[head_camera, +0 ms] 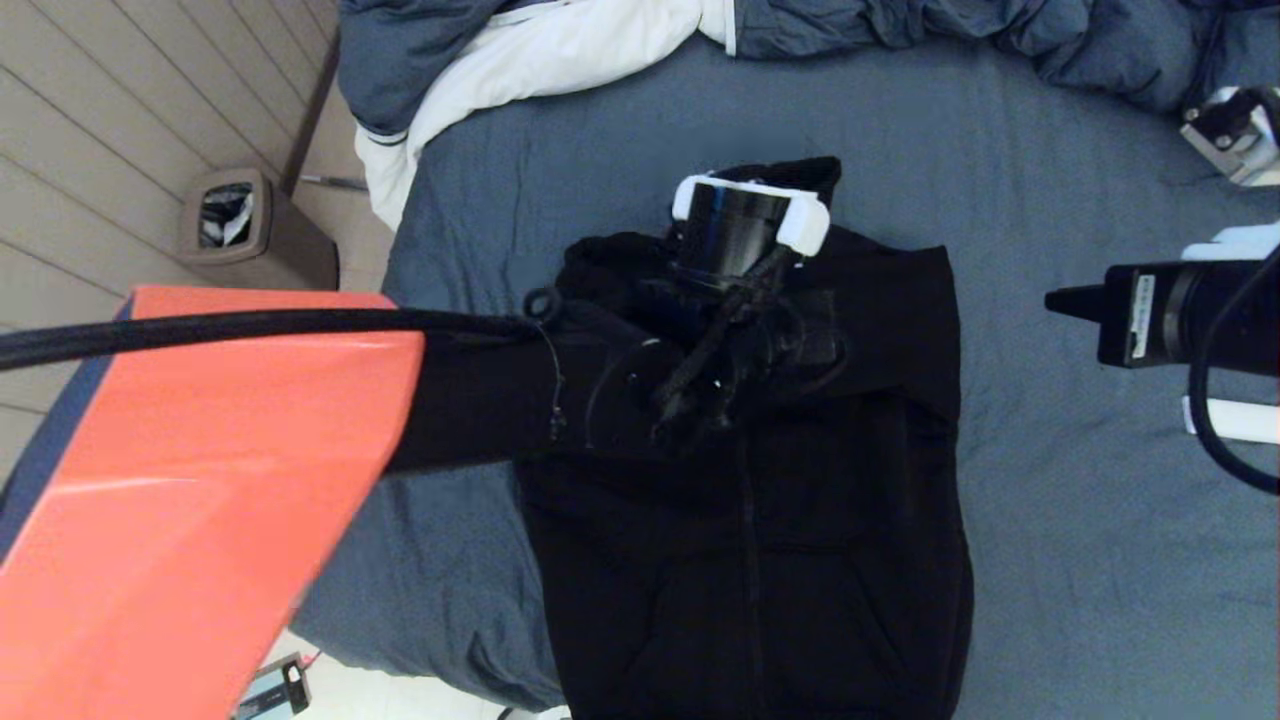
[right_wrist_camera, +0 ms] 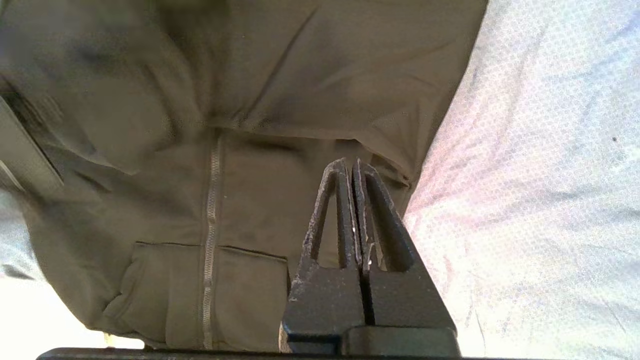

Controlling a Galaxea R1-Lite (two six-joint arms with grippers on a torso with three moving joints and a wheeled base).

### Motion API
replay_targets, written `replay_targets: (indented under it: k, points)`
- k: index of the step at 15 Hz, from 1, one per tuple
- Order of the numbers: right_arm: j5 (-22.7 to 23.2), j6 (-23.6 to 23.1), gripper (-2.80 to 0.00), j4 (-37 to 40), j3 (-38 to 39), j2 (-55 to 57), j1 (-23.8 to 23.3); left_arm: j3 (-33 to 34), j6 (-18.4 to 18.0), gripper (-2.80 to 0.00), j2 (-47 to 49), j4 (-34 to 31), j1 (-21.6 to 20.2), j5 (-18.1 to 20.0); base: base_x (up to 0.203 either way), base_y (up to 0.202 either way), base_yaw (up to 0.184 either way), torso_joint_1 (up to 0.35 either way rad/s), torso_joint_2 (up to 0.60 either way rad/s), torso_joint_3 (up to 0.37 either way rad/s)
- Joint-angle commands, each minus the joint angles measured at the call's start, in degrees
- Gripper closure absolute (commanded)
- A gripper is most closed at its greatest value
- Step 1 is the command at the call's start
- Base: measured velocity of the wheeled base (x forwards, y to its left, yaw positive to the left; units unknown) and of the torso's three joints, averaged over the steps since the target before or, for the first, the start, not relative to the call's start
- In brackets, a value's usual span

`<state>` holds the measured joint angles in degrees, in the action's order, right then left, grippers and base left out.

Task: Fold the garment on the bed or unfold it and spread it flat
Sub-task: Fold the black sweatshirt

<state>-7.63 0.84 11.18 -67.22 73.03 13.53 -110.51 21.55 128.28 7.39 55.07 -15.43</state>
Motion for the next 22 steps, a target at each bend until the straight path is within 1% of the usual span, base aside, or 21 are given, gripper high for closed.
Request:
replay_targets:
  k: [1,3,5,6,8,18,21,22]
  points:
    - [-0.05,0.04,0.0,0.07,0.8,-0.78,-0.09,-0.14,0.0,0.0,3.48,0.0,2.78,-0.1,0.0,0.0,0.0,0.0,0.0,0.0]
    - [-0.02,0.13,0.0,0.07,1.13,-0.7,-0.35,-0.19,-0.02,0.0,4.97,-0.16,4.13,-0.12,0.0,0.0,0.0,0.0,0.0,0.0]
    - [-0.02,0.21,0.0,0.07,1.13,-0.73,-0.44,-0.41,-0.2,0.0,5.61,-0.18,4.17,-0.04,0.0,0.0,0.0,0.0,0.0,0.0]
    - [-0.02,0.21,0.0,0.07,1.16,-0.79,-0.44,-0.41,-0.11,-2.8,5.88,-0.18,4.17,-0.32,0.0,0.0,0.0,0.0,0.0,0.0]
    - [-0.02,0.18,0.0,0.07,1.3,-0.7,-0.37,-0.5,-0.2,-2.8,5.87,-0.22,4.17,-1.71,0.0,0.0,0.0,0.0,0.0,0.0]
    - [-0.02,0.48,0.0,0.07,1.83,-0.7,-0.44,-0.41,-0.11,-2.8,4.2,-0.53,4.17,-1.83,0.0,0.0,0.0,0.0,0.0,0.0]
    - [0.07,0.5,0.0,0.07,2.48,-0.66,-0.44,-0.18,0.1,-2.8,0.69,-1.07,3.99,-2.37,0.0,0.0,0.0,0.0,0.0,0.0]
    - [-0.02,0.57,0.0,0.07,2.61,-0.78,-0.44,0.39,0.3,-2.8,-1.43,-1.83,3.3,-3.06,0.0,0.0,0.0,0.0,0.0,0.0]
